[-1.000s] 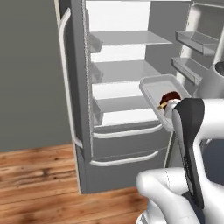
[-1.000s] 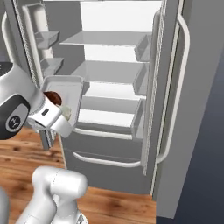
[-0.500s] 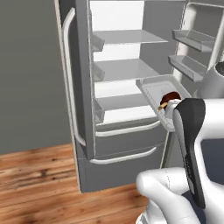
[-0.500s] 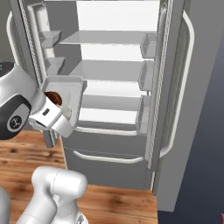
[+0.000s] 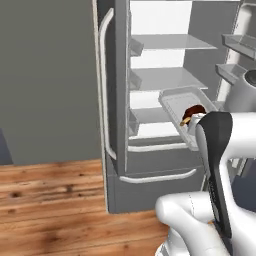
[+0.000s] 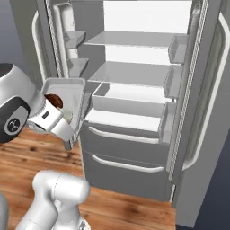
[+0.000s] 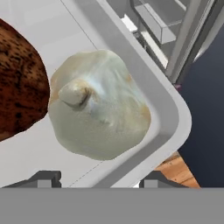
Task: Place the tupperware containing the steak and garlic meal in the microwave. Close the microwave door and press the start button to reheat the meal.
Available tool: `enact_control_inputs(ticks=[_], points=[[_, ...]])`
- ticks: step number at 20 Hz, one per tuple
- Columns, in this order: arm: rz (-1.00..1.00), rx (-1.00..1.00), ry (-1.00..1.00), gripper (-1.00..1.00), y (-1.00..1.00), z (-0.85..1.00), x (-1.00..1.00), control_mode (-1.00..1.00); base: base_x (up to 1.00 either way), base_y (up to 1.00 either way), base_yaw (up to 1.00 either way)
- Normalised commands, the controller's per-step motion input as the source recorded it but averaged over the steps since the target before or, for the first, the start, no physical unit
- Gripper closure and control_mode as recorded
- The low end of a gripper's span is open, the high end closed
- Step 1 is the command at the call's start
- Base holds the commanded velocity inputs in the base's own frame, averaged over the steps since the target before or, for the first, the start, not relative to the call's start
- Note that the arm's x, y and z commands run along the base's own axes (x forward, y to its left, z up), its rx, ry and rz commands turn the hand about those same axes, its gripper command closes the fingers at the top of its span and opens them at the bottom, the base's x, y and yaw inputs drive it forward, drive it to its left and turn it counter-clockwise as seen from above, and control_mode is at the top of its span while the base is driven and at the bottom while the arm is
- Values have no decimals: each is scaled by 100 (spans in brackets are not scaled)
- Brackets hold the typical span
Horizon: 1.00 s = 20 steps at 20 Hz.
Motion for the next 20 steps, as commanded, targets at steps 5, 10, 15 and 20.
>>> enact_control_inputs(ticks=[5,10,15,20], points=[[0,0,0,100,0,0,0,100,-25,26,52],[0,0,0,100,0,0,0,100,-13,49,69],[0,0,0,100,0,0,0,100,1,57,73],[0,0,0,100,0,0,0,100,21,53,71]])
